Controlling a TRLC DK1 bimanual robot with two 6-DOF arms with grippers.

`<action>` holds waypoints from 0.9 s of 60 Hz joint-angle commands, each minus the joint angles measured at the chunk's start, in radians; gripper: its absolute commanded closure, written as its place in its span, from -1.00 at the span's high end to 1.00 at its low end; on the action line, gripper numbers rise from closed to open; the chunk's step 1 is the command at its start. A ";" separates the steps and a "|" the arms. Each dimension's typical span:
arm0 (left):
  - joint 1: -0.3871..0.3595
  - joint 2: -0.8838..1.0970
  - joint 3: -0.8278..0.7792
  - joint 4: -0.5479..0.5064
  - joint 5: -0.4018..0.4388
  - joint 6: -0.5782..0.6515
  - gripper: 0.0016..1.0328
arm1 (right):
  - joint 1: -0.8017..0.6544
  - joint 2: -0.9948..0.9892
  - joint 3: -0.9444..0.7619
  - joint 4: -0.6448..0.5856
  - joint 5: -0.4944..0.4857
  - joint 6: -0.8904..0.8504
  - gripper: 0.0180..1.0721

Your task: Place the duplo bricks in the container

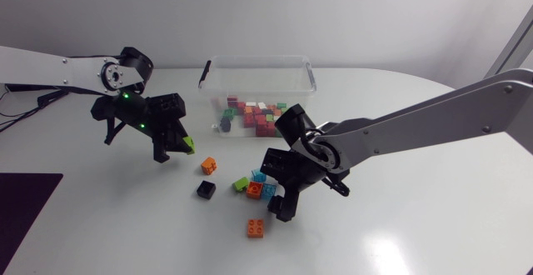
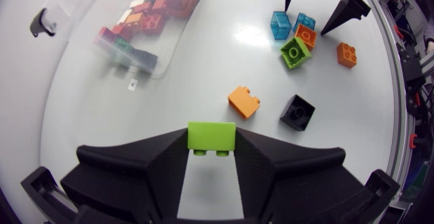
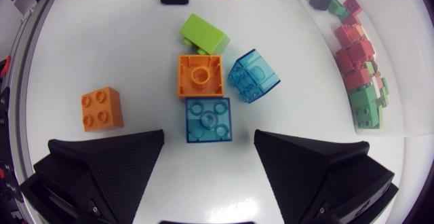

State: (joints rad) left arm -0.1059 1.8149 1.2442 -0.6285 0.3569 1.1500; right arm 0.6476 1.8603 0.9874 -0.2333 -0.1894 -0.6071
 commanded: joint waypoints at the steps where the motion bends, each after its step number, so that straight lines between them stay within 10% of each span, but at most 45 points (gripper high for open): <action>1: 0.009 -0.068 -0.028 -0.023 0.025 0.011 -0.52 | 0.014 0.036 0.028 0.011 -0.002 -0.019 0.72; 10: -0.003 -0.158 -0.017 -0.023 0.043 -0.052 -0.52 | 0.020 0.048 0.046 0.009 -0.002 -0.013 0.53; 24: -0.069 -0.252 0.058 -0.025 0.077 -0.200 -0.52 | 0.017 0.068 0.065 -0.001 -0.013 0.000 -0.42; 54: -0.186 -0.085 0.343 0.185 0.008 -0.641 -0.51 | -0.088 -0.207 0.020 -0.144 -0.013 0.015 -0.45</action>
State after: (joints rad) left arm -0.2726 1.6756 1.5246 -0.4698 0.3805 0.5968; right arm 0.5690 1.7088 1.0321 -0.3492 -0.1986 -0.6025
